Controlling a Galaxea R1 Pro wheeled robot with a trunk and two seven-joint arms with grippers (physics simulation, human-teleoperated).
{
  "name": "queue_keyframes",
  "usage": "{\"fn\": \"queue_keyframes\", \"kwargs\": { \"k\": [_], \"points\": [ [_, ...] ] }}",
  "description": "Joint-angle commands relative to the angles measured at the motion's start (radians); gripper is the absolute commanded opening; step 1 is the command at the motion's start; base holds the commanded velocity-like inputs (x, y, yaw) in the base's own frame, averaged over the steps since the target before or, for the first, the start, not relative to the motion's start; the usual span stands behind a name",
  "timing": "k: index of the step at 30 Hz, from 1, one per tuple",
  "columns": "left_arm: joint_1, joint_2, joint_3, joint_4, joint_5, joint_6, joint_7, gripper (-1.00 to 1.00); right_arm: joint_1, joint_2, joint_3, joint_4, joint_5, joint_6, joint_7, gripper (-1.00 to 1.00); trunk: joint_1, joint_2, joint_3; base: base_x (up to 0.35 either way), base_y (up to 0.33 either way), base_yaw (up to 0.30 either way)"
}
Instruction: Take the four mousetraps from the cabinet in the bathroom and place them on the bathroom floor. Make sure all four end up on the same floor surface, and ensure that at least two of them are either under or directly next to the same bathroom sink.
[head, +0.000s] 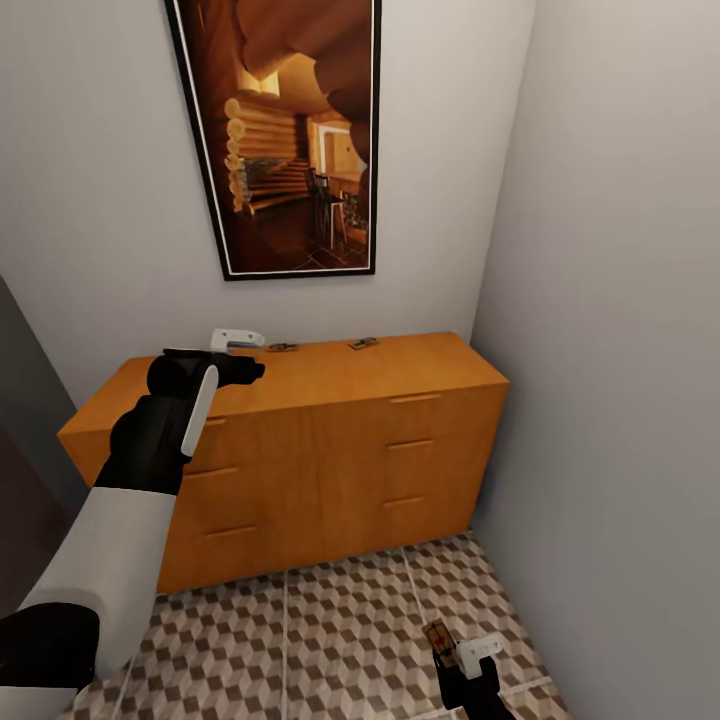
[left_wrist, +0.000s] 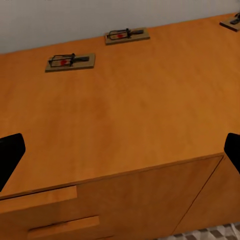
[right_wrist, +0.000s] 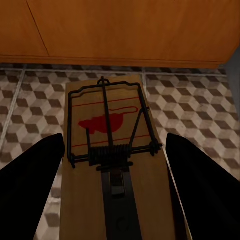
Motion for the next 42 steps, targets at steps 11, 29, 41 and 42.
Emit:
{"fn": "queue_keyframes", "kwargs": {
  "k": [11,29,41,42],
  "points": [
    [0.0,0.011,-0.003,-0.001,0.002,0.003,0.006,1.0,-0.001,0.0,-0.001,0.001,0.002,-0.003,-0.001,-1.0,0.0,-0.001,-0.001,0.199,0.07,0.0],
    [0.002,0.028,-0.003,0.002,0.002,0.003,0.003,1.0,-0.001,0.0,-0.001,0.001,0.002,-0.003,-0.002,-1.0,0.0,-0.001,-0.001,0.163,0.152,0.0],
    [0.003,0.115,-0.003,-0.005,0.001,-0.002,-0.191,1.0,-0.001,0.0,-0.001,0.001,0.002,-0.003,-0.002,-1.0,0.0,-0.001,-0.001,0.004,0.01,0.0],
    [0.003,0.127,-0.003,-0.006,0.001,-0.002,-0.216,1.0,-0.001,0.0,-0.001,0.002,0.002,-0.003,-0.002,-1.0,0.0,-0.001,-0.001,0.0,0.0,0.0]
  ]
}}
